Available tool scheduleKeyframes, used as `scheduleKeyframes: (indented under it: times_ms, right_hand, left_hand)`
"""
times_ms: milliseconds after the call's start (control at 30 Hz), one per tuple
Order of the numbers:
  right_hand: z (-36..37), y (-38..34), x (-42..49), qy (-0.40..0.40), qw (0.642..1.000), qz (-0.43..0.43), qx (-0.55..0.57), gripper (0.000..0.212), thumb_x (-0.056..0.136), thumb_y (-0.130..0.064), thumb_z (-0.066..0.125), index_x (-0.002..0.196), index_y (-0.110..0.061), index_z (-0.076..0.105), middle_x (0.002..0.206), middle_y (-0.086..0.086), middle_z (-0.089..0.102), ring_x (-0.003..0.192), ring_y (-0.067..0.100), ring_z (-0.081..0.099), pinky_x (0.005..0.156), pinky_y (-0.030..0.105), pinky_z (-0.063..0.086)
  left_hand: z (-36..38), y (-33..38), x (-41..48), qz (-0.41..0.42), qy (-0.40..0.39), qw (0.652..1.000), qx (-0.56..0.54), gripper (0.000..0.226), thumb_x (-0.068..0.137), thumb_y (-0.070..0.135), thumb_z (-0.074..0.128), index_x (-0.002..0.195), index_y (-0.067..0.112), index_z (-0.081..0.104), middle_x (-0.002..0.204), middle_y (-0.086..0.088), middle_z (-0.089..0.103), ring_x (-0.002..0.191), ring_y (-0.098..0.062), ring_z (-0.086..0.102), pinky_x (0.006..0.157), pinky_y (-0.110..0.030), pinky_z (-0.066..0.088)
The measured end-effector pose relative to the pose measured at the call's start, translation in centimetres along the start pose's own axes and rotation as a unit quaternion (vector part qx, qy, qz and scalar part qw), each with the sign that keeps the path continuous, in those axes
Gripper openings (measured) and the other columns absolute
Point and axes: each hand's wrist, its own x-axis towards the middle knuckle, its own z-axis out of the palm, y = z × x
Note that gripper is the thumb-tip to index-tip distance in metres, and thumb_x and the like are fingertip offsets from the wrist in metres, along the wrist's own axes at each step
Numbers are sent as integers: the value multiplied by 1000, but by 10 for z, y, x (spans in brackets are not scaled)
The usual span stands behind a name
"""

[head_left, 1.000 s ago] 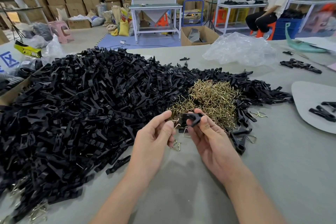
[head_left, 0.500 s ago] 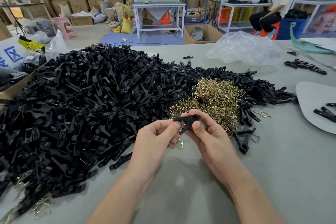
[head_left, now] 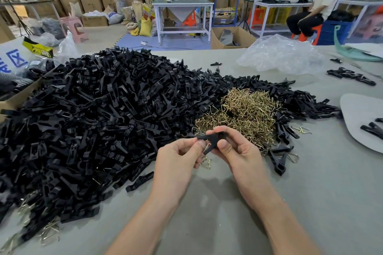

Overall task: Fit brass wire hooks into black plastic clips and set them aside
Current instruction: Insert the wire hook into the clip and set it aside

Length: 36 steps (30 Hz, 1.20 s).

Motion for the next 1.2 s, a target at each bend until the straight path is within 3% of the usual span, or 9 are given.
scheduleKeyframes:
  times_ms: [333,533,633,867,1067,1200]
  right_hand:
    - [1,1,2,12,999,29,45,25,88,-20,64,110,-21,74,113,10,75,104,24,73,89,24,55]
    - [1,3,4,25,985,84,145,23,84,-19,65,104,-17,77,103,11,76,97,18,72,85,23,57]
    - [1,3,5,15,978,121,171,25,83,-18,65,104,-15,79,101,14,74,93,18,71,87,26,58]
    - [1,2,6,21,975,141,173,29,83,-15,64,110,-10,73,99,14,75,89,15,72,79,21,58]
    - [0,3,5,15,987,95,131,27,84,-16,65,109,-13,74,102,13,76,97,19,72,86,23,57]
    - [-1,1,3,10,997,49,67,24,86,-18,64,107,-19,76,107,14,76,101,23,73,88,24,55]
  left_hand:
    - [-1,0,1,-33,-12,999,-24,6,89,19,73,85,17,77,62,4,67,57,-3,59,58,-16,50]
    - [-1,6,5,-163,-64,977,-119,22,87,18,74,66,15,74,63,1,67,49,-3,55,50,-17,48]
    - [0,8,5,-199,-89,965,-148,16,88,19,73,73,15,73,64,0,68,46,-3,57,46,-16,46]
    - [3,7,2,-170,-53,974,-138,20,90,18,72,70,12,71,61,-1,66,44,-4,56,46,-15,47]
    - [-2,8,2,-177,-65,974,-127,17,88,25,74,83,9,69,65,1,69,48,-3,59,48,-15,49]
    - [-4,3,2,-138,-53,983,-106,19,92,23,69,79,9,71,66,1,67,52,-4,60,49,-16,48]
